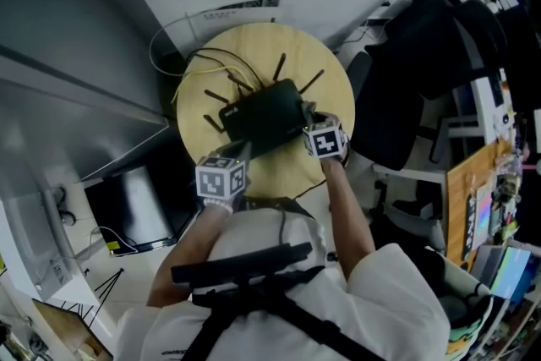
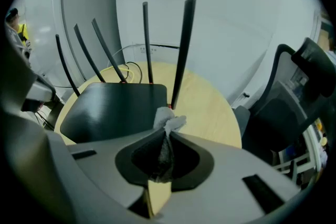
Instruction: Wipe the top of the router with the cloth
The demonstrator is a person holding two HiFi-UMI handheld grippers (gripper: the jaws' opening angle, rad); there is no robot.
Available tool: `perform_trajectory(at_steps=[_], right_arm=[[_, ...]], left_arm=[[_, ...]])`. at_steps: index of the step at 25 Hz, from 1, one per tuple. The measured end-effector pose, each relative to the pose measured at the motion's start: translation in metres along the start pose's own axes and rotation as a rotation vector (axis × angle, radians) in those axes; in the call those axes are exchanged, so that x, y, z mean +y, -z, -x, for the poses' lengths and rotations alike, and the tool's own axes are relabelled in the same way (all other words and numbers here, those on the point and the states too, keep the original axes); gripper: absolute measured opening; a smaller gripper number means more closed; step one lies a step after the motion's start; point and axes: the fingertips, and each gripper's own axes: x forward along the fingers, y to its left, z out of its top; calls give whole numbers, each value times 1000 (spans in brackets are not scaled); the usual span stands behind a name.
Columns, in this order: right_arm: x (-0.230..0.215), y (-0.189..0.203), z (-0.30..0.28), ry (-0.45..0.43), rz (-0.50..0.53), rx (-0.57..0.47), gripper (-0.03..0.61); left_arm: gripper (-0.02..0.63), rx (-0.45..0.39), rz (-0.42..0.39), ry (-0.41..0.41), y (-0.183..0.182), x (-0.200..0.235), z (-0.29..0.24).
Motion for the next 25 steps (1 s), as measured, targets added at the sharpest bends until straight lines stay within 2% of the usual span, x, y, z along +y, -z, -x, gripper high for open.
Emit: perform_trajectory(at_steps=[9, 18, 25], right_arm=[[52, -2, 8, -81, 40, -27, 38], [139, -4, 16, -201, 109, -45, 38], [185, -2, 21, -256, 150, -42, 38]], left_arm=[[-9, -15, 8, -16, 12, 1, 15], [-9, -35, 41, -45, 28, 13, 40], [-9, -38, 51, -64, 39, 25, 57]])
